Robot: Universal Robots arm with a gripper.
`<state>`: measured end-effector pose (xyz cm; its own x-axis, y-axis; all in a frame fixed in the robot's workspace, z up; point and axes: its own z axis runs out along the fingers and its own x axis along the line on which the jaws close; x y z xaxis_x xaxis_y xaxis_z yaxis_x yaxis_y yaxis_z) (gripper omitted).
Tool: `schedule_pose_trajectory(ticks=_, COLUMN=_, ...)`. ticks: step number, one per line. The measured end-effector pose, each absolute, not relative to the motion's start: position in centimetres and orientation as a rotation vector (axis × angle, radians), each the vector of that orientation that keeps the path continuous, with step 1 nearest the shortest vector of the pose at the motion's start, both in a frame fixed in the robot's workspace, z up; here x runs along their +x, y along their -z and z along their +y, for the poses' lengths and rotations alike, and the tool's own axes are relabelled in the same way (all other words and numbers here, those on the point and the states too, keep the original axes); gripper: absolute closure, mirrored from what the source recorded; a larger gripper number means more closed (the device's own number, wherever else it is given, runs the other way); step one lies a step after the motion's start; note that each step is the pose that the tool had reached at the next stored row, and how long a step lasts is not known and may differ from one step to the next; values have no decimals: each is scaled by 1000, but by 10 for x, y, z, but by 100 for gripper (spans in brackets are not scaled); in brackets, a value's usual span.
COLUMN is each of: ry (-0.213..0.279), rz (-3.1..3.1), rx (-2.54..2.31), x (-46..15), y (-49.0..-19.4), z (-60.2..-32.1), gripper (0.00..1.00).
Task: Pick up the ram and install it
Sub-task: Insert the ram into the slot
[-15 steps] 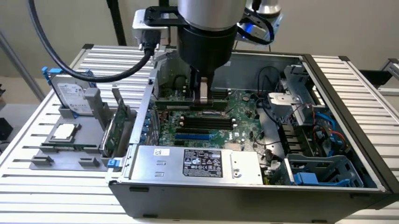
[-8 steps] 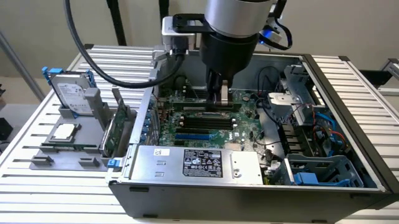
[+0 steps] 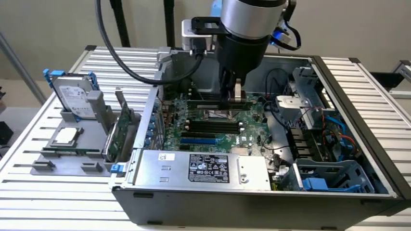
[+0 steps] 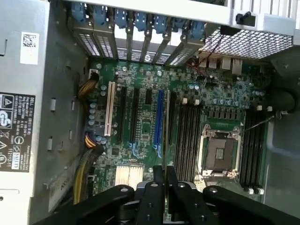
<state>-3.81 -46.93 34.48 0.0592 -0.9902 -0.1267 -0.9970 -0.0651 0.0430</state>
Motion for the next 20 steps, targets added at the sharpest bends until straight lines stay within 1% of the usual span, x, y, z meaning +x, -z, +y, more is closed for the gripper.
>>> schedule_pose_trajectory(ticks=7, ry=-188, rz=2109, rx=-2245, x=-35, y=-332, z=-440, gripper=100)
schedule_pose_trajectory(ticks=11, ry=-188, rz=2111, rx=-2243, x=-34, y=-317, z=-412, gripper=100)
schedule_pose_trajectory(ticks=20, ry=-174, rz=2161, rx=-2204, x=-34, y=-306, z=-408, gripper=100)
